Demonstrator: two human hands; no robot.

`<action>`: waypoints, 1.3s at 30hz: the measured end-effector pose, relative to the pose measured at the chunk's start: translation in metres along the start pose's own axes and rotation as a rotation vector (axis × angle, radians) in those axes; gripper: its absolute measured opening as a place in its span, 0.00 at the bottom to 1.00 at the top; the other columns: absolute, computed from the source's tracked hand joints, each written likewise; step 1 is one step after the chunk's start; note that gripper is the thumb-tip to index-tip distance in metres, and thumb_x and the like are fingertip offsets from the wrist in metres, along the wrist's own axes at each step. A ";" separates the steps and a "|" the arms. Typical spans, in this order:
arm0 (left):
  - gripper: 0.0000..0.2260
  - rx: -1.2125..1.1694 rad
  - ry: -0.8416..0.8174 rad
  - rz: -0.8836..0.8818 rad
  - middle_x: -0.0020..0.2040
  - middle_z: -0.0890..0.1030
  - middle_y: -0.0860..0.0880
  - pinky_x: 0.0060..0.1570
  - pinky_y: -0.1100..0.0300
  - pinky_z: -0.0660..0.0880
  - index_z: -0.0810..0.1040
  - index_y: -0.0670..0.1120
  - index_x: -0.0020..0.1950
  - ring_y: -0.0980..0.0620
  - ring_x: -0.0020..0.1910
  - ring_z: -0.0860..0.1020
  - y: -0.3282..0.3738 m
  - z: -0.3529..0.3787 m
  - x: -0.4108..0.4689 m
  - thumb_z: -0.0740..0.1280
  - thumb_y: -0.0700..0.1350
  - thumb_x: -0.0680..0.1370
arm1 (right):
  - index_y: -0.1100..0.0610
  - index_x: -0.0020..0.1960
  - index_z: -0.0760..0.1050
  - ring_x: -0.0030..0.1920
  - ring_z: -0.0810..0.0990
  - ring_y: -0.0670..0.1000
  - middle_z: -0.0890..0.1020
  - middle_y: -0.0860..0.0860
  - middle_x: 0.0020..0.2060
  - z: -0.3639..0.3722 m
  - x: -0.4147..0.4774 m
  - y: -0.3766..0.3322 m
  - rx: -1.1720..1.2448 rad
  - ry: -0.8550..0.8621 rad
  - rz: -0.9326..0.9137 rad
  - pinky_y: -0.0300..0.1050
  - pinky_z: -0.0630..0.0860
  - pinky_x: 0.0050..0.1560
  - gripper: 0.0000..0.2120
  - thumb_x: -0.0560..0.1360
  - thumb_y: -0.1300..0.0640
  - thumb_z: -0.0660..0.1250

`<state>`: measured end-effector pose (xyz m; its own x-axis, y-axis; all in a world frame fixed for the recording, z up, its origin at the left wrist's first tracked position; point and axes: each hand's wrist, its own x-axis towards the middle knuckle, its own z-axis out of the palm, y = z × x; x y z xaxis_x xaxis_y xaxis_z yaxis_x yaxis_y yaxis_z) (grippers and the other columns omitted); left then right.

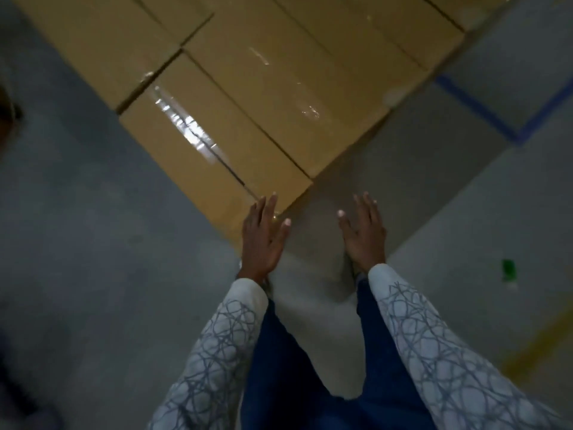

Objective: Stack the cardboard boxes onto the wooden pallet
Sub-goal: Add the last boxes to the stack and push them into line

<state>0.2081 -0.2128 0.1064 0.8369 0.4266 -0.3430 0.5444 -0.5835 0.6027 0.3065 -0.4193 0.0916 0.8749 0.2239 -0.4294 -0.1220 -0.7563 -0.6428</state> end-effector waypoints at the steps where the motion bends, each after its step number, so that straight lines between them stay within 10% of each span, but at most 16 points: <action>1: 0.28 0.087 -0.034 0.072 0.82 0.59 0.48 0.77 0.41 0.56 0.56 0.58 0.82 0.45 0.81 0.55 0.007 0.005 0.007 0.57 0.62 0.83 | 0.52 0.83 0.59 0.83 0.51 0.51 0.55 0.50 0.84 0.003 -0.002 0.006 0.067 0.011 0.076 0.55 0.50 0.80 0.30 0.85 0.41 0.58; 9: 0.34 0.626 -0.108 0.567 0.83 0.51 0.47 0.78 0.40 0.49 0.51 0.53 0.83 0.42 0.82 0.49 -0.028 0.055 0.105 0.61 0.59 0.81 | 0.43 0.83 0.54 0.81 0.58 0.50 0.56 0.46 0.83 0.142 0.021 0.051 0.932 0.203 0.517 0.50 0.58 0.78 0.30 0.84 0.36 0.55; 19: 0.28 0.646 0.026 0.830 0.83 0.52 0.46 0.79 0.43 0.51 0.52 0.44 0.83 0.47 0.83 0.47 -0.045 0.095 0.168 0.58 0.46 0.85 | 0.49 0.84 0.53 0.81 0.58 0.49 0.59 0.46 0.82 0.300 0.104 0.072 1.472 0.463 0.772 0.44 0.55 0.79 0.32 0.85 0.35 0.47; 22: 0.27 0.628 0.007 0.841 0.83 0.51 0.45 0.79 0.43 0.51 0.52 0.42 0.83 0.46 0.83 0.47 -0.046 0.095 0.169 0.55 0.49 0.86 | 0.45 0.80 0.65 0.77 0.68 0.52 0.69 0.47 0.78 0.346 0.152 0.059 1.536 0.353 0.617 0.58 0.62 0.79 0.45 0.73 0.18 0.50; 26: 0.32 0.623 -0.022 0.882 0.83 0.51 0.43 0.80 0.44 0.49 0.52 0.40 0.83 0.44 0.83 0.47 -0.044 0.089 0.169 0.41 0.59 0.85 | 0.40 0.83 0.52 0.83 0.52 0.47 0.56 0.42 0.83 0.395 0.201 0.049 1.488 0.201 0.500 0.63 0.50 0.81 0.49 0.70 0.15 0.43; 39: 0.28 0.461 -0.013 0.842 0.83 0.55 0.44 0.80 0.45 0.49 0.55 0.40 0.82 0.46 0.83 0.49 -0.050 0.086 0.164 0.60 0.45 0.85 | 0.44 0.80 0.64 0.76 0.70 0.49 0.72 0.46 0.76 0.365 0.159 0.055 1.589 0.311 0.637 0.57 0.66 0.78 0.46 0.71 0.18 0.50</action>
<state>0.3230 -0.1728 -0.0422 0.9629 -0.2624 0.0634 -0.2688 -0.9108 0.3133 0.2681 -0.2011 -0.2434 0.5371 -0.1049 -0.8370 -0.5905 0.6618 -0.4619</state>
